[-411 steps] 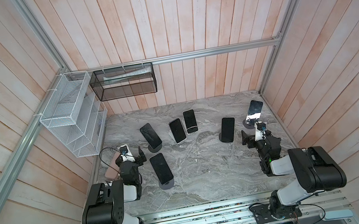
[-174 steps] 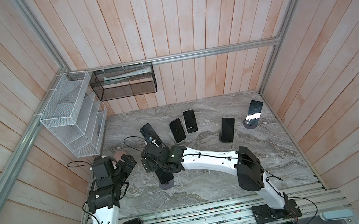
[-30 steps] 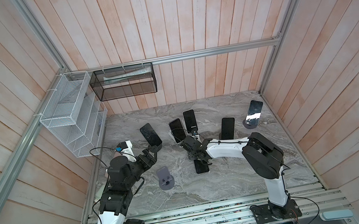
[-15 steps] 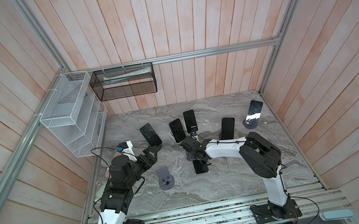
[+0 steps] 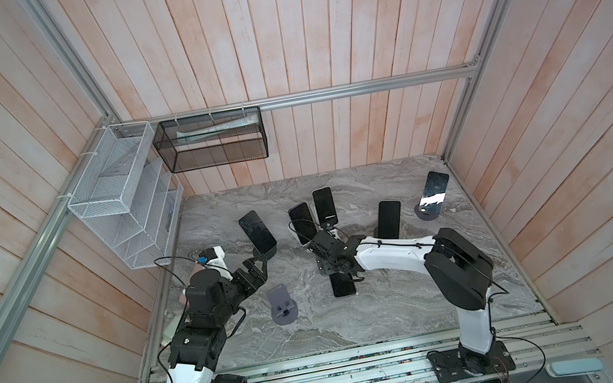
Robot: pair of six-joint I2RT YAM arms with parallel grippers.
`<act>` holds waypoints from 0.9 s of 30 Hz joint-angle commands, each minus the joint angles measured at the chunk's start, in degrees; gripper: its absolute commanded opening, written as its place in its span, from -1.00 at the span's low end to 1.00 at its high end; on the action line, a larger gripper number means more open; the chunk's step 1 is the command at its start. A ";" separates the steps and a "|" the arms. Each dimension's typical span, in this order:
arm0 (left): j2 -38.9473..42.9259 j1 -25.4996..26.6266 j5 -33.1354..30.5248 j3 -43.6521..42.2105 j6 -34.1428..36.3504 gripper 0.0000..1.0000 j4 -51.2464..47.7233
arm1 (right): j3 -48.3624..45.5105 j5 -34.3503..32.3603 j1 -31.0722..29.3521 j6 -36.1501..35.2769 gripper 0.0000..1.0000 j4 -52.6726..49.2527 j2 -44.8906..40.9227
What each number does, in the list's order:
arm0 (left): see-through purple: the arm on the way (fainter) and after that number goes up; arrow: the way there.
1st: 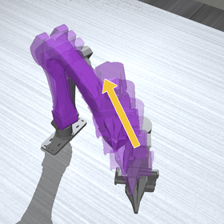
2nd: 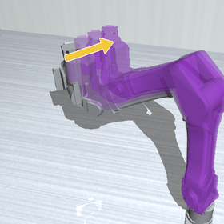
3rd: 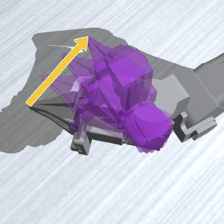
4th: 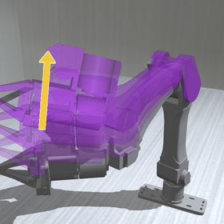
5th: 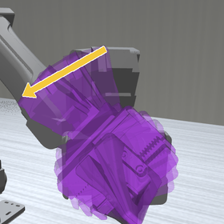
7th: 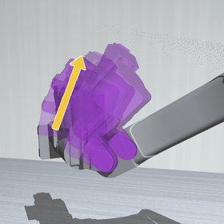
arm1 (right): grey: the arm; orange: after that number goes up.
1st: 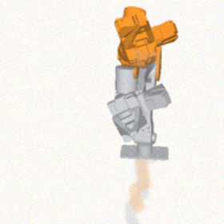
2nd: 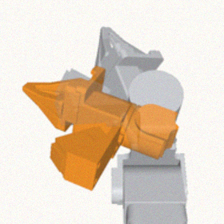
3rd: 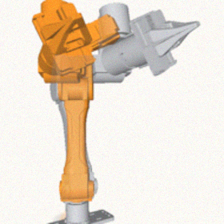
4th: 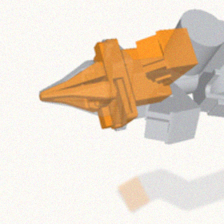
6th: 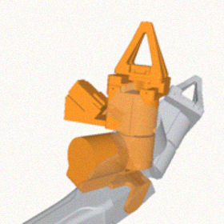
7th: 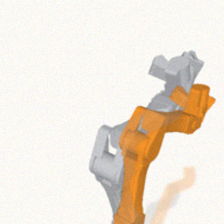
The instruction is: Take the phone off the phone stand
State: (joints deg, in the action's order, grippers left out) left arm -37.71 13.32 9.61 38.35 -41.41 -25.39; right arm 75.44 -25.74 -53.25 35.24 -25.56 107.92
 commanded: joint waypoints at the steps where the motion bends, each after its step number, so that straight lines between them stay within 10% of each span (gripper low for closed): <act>1: 2.57 0.13 -8.95 1.10 -1.74 1.00 -7.14 | 3.60 -3.38 -4.57 -3.87 0.89 -3.74 -5.24; 9: 6.58 -0.03 -22.29 0.96 -9.02 1.00 -17.26 | 14.12 1.75 -16.99 -6.06 0.96 -1.19 -1.15; 27: 8.90 -0.33 -20.52 2.31 -3.94 1.00 -16.66 | 22.34 1.83 -18.88 1.35 0.66 -1.38 14.94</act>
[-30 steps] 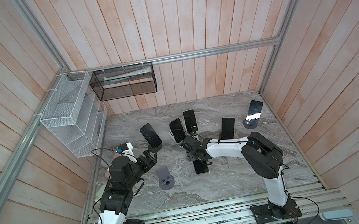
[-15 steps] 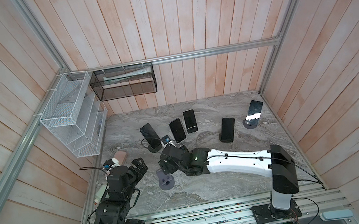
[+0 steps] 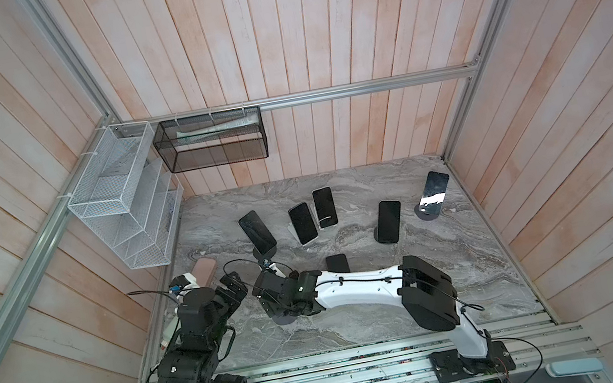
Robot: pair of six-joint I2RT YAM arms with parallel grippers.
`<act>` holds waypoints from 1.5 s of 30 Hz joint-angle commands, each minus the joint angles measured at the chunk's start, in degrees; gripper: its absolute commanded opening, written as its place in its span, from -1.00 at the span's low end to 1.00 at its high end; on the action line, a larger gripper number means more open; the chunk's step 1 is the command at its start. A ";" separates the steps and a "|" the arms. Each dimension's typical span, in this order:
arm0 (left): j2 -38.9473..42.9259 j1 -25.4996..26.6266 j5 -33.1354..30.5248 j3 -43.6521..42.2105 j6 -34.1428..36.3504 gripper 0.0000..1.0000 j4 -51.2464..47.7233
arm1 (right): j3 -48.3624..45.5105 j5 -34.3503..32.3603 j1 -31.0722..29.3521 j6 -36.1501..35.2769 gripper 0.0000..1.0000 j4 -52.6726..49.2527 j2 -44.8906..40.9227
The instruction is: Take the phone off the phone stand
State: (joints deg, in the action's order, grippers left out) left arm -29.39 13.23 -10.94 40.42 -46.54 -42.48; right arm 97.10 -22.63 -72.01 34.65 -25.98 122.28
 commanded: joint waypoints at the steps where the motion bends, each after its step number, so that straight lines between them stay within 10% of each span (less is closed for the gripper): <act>1: 0.43 -0.23 0.21 0.04 1.19 1.00 0.77 | 0.56 -1.31 -0.07 2.27 0.58 -1.18 0.53; 29: -4.23 -0.46 7.76 0.27 2.49 1.00 7.87 | -15.37 -12.88 0.62 0.68 0.13 4.40 -22.44; 45: -8.38 -0.23 29.65 -6.38 1.48 1.00 31.48 | -41.14 -15.91 19.09 7.22 0.10 -5.22 -50.94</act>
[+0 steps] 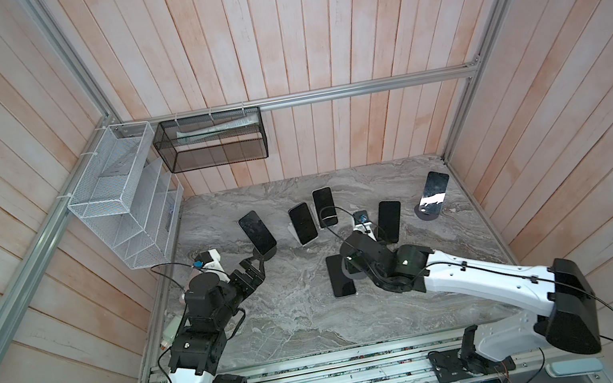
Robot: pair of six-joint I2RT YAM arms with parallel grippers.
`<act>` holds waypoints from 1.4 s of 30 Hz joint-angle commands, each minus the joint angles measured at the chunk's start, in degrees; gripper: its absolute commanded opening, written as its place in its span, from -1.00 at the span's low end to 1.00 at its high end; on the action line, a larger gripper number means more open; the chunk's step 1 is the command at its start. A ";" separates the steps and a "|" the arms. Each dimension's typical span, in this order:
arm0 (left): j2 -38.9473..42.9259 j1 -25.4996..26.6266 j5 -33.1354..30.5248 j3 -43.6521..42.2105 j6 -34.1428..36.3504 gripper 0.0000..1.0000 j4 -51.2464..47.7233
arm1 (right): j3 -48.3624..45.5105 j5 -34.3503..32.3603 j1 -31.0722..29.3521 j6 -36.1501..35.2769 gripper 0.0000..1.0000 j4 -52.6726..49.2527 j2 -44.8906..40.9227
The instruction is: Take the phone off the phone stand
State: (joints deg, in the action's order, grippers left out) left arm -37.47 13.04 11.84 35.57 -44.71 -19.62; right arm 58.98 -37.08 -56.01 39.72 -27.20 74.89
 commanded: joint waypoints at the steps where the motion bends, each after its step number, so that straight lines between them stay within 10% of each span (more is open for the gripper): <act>1: -0.68 0.04 7.80 -1.84 -0.46 1.00 9.83 | -5.02 -1.21 5.27 2.20 0.10 -4.40 -5.49; 10: -5.57 0.18 9.87 -0.91 0.15 1.00 12.99 | -15.62 7.16 30.46 -5.45 0.07 0.14 -17.30; 22: -13.79 0.07 11.31 4.24 -0.27 1.00 9.40 | -13.98 17.36 64.24 -8.63 0.05 14.89 -4.95; 42: -21.52 -0.82 13.03 11.23 0.42 1.00 6.90 | 4.99 21.97 70.78 -11.58 0.36 14.16 23.97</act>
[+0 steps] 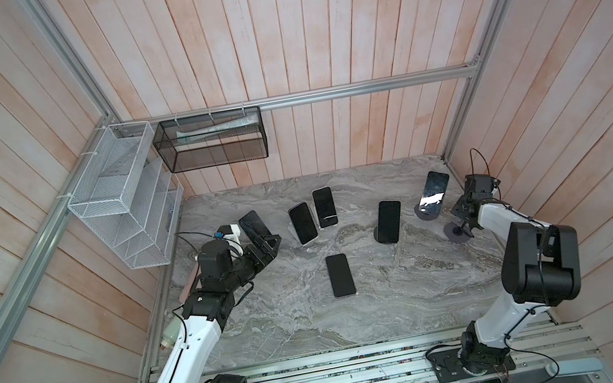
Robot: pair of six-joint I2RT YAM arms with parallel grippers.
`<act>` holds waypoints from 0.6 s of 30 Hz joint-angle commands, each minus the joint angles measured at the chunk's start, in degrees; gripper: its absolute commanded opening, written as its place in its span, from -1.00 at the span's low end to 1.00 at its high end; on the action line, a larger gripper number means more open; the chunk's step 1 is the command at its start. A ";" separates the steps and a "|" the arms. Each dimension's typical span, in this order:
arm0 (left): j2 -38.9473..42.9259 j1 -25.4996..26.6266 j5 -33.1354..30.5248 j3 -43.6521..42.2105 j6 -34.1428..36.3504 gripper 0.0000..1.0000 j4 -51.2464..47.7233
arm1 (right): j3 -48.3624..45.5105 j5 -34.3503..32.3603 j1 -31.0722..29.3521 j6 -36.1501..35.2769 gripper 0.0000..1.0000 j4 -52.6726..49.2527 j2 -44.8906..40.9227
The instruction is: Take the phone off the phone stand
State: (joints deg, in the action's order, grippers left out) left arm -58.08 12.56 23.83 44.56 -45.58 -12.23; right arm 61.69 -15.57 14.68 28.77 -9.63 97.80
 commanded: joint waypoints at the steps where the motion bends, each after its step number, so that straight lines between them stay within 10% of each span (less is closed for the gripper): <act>1: -1.42 -0.39 1.54 2.53 1.07 1.00 -0.21 | 2.10 0.50 0.12 -1.03 0.44 -3.68 1.03; 8: -1.48 -0.27 5.44 3.65 1.47 1.00 -1.27 | 1.28 -1.33 -0.60 -3.89 0.81 -7.71 -5.97; 18: 3.59 -0.33 0.84 2.22 3.54 1.00 -13.48 | 0.52 3.48 -7.17 -1.77 0.75 -13.97 -24.41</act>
State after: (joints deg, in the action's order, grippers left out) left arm -55.75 12.40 26.46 46.61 -43.46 -20.82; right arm 62.41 -14.61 10.15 25.76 -19.86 76.25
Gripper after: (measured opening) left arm 0.997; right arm 0.882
